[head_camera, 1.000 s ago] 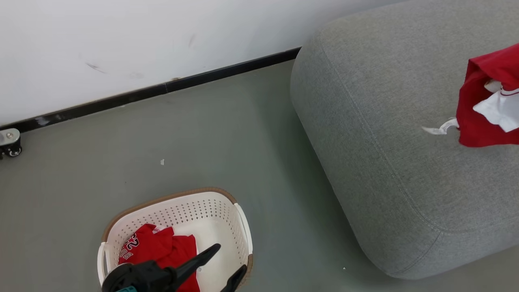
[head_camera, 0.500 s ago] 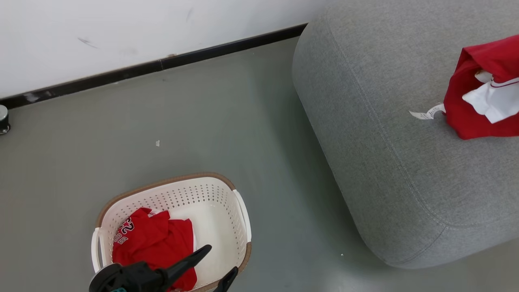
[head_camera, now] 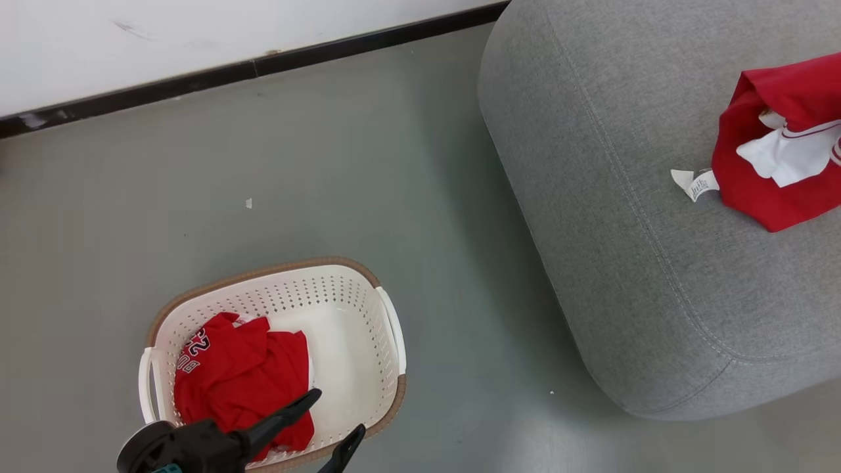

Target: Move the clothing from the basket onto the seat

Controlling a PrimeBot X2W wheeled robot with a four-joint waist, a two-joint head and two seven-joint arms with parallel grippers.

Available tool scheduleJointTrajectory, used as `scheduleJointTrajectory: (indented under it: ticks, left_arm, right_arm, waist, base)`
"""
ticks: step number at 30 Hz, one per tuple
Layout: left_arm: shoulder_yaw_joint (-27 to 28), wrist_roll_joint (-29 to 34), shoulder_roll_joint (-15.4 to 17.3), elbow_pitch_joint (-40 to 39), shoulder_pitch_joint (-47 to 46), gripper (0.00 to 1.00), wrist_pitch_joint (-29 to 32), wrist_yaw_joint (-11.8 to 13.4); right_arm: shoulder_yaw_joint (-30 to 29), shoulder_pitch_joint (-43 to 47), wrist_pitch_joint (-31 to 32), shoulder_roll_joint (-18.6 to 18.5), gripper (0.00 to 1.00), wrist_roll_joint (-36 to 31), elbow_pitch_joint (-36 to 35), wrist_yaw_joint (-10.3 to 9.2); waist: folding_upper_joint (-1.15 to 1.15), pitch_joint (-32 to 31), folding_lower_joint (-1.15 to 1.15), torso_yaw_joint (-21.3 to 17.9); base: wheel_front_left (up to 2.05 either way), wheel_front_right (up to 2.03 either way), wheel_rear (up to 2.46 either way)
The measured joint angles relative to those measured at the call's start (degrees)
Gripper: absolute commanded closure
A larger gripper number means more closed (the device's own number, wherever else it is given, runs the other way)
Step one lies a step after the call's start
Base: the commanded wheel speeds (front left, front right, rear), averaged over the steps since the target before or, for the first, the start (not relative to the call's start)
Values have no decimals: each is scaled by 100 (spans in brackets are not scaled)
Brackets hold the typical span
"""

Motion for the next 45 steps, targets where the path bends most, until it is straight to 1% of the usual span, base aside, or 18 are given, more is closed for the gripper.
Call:
scheduleJointTrajectory:
  ticks: [6, 14, 19, 21, 27, 31, 36, 40, 41, 45]
  left_arm:
    - [86, 0, 110, -82, 19, 0, 19, 32]
    - [205, -2, 230, -178, 125, 0, 31, 58]
    - [308, -12, 364, -268, 202, 0, 68, 101]
    - [325, -12, 385, -305, 247, 0, 69, 109]
    - [443, -13, 530, -417, 256, 0, 70, 131]
    - [525, -13, 577, -497, 326, 0, 70, 147]
    - [609, -14, 697, -557, 373, 0, 69, 174]
    - [665, -21, 719, -602, 406, 0, 69, 175]
    - [678, -21, 725, -614, 417, 0, 68, 175]
    - [717, -29, 735, -672, 458, 0, 66, 176]
  right_arm:
    - [-90, -1, -52, 122, 100, -10, 89, 0]
    - [-468, 5, -118, 197, 100, -54, 281, 0]
    - [-765, 29, -142, 318, 100, -114, 481, 0]
    - [-872, 30, -143, 379, 100, -127, 528, 0]
    - [-1131, 92, -146, 720, 100, -275, 866, 0]
    - [-1346, 179, -143, 816, 100, -312, 1193, 0]
    - [-1536, 154, -147, 967, 100, -415, 1294, 0]
    - [-1670, 146, -147, 1093, 100, -593, 1352, 0]
    - [-1690, 144, -147, 1117, 98, -645, 1360, 0]
    - [-1774, 104, -147, 1191, 69, -758, 1402, 0]
  waist:
    - [0, 145, 0, -9]
    - [1, 300, 0, -55]
    - [0, 417, 0, -100]
    - [0, 464, 0, -120]
    - [0, 629, 0, -187]
    - [0, 717, 0, -216]
    - [0, 819, 0, -240]
    - [0, 890, 0, -250]
    - [0, 905, 0, -252]
    - [0, 957, 0, -251]
  base:
    - [0, 0, 0]
    - [0, 0, 0]
    - [0, 0, 0]
    - [0, 0, 0]
    - [0, 0, 0]
    - [0, 0, 0]
    - [0, 0, 0]
    - [0, 0, 0]
    - [0, 0, 0]
    - [0, 0, 0]
